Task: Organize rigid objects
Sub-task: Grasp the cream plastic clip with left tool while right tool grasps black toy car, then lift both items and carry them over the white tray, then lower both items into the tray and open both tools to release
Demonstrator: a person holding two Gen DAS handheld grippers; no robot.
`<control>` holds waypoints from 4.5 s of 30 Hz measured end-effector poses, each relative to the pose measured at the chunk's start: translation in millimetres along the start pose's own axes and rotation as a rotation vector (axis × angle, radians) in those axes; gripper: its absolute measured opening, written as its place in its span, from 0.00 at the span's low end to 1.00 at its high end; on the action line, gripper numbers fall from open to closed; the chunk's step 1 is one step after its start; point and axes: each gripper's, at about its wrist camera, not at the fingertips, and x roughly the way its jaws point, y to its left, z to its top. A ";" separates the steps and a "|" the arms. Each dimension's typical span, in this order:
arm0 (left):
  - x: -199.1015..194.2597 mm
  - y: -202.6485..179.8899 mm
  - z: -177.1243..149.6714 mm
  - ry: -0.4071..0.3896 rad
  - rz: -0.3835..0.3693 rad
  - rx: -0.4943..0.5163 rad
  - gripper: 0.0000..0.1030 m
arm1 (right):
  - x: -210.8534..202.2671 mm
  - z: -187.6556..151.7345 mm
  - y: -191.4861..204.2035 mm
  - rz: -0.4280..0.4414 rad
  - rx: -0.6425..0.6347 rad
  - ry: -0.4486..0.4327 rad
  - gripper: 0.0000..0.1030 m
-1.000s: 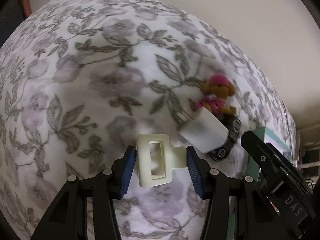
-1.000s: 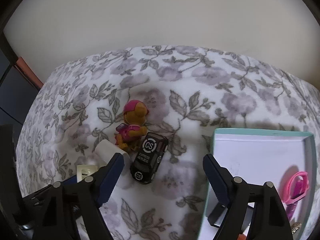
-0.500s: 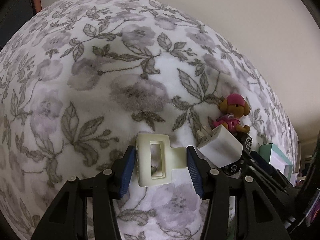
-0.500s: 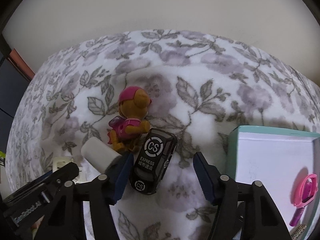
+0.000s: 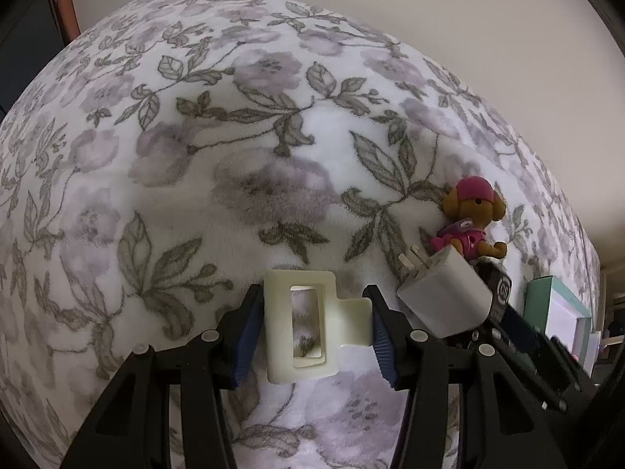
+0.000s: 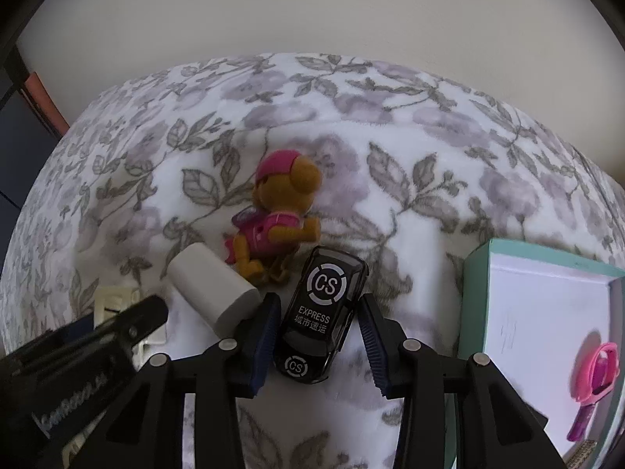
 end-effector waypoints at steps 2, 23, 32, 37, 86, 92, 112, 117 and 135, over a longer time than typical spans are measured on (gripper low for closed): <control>-0.5 1.7 0.6 0.002 0.002 -0.001 0.51 | -2.0 -5.2 -1.5 0.016 0.006 0.000 0.42; -21.1 -0.8 -0.4 -0.007 -0.058 -0.039 0.51 | -32.6 -33.3 -23.1 0.167 0.060 -0.032 0.36; -76.3 -20.6 3.6 -0.126 -0.115 -0.020 0.51 | -100.8 -15.5 -42.1 0.213 0.067 -0.188 0.36; -111.6 -42.0 4.4 -0.205 -0.156 0.018 0.51 | -135.4 -10.0 -61.7 0.223 0.087 -0.260 0.36; -66.7 -241.2 -96.1 -0.158 -0.245 0.542 0.51 | -125.3 -45.3 -241.9 -0.053 0.253 -0.143 0.37; -59.7 -237.6 -94.2 -0.145 -0.237 0.528 0.51 | -108.9 -45.5 -233.8 -0.053 0.234 -0.102 0.37; -47.1 -235.3 -92.7 -0.102 -0.225 0.518 0.51 | -89.1 -46.8 -224.8 -0.055 0.221 -0.046 0.38; -52.6 -234.6 -90.4 -0.109 -0.223 0.514 0.52 | -96.9 -44.6 -224.3 -0.062 0.221 -0.064 0.44; -92.2 -191.0 -56.2 -0.206 -0.180 0.363 0.69 | -146.0 -36.5 -224.9 -0.088 0.235 -0.193 0.67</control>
